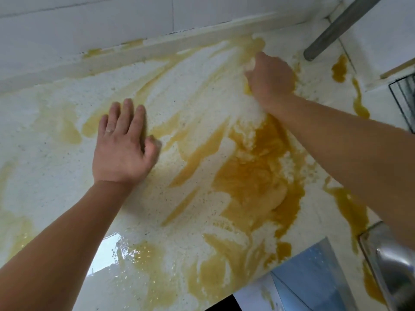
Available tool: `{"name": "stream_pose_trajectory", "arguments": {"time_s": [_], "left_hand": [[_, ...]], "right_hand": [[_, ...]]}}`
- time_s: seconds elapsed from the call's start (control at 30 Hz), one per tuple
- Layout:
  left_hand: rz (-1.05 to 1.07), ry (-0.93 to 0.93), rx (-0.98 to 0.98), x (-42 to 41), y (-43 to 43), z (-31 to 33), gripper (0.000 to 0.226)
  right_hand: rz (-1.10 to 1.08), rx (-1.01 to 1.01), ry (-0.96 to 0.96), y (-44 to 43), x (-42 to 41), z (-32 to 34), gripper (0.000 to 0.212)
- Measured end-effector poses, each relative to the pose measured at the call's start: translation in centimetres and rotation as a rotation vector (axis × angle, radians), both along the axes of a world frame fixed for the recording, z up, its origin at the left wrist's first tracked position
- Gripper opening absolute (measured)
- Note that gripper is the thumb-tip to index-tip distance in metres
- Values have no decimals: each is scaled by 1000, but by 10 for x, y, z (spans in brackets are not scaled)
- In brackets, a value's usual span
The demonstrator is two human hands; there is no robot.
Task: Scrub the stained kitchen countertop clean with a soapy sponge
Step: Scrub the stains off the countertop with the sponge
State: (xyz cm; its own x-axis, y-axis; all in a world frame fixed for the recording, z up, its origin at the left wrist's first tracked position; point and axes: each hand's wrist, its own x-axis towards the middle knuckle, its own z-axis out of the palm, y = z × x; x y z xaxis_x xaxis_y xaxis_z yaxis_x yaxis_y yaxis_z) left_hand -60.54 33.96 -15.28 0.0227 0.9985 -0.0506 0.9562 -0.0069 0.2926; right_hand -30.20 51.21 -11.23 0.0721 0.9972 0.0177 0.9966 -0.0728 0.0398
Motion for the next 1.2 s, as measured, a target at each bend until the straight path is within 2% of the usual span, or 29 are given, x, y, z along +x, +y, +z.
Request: {"name": "stream_pose_trajectory", "arguments": {"time_s": [0.1, 0.2, 0.3, 0.5, 0.77, 0.83, 0.97, 1.07, 1.2], "left_hand": [[1, -12, 0, -2, 1, -1, 71], [1, 0, 0, -1, 0, 1, 71], [-3, -4, -4, -1, 0, 0, 72], [9, -16, 6, -1, 1, 0, 72], [16, -19, -16, -1, 0, 3, 69], [16, -24, -10, -3, 2, 2, 69], [30, -32, 19, -1, 1, 0, 69], [30, -26, 10, -2, 3, -2, 69], [48, -31, 15, 1, 2, 3, 69]], "right_hand": [[-17, 11, 71, -24, -17, -5, 28], [186, -86, 62, -85, -52, -10, 15], [304, -121, 70, -87, -40, -10, 15], [-116, 23, 27, -1, 29, -9, 29], [-98, -17, 55, -35, 26, -21, 21], [-185, -25, 33, -9, 41, -18, 17], [-398, 150, 45, 46, 68, -20, 22], [-398, 122, 88, 59, 48, -17, 25], [-152, 83, 153, 19, -4, -19, 26]]}}
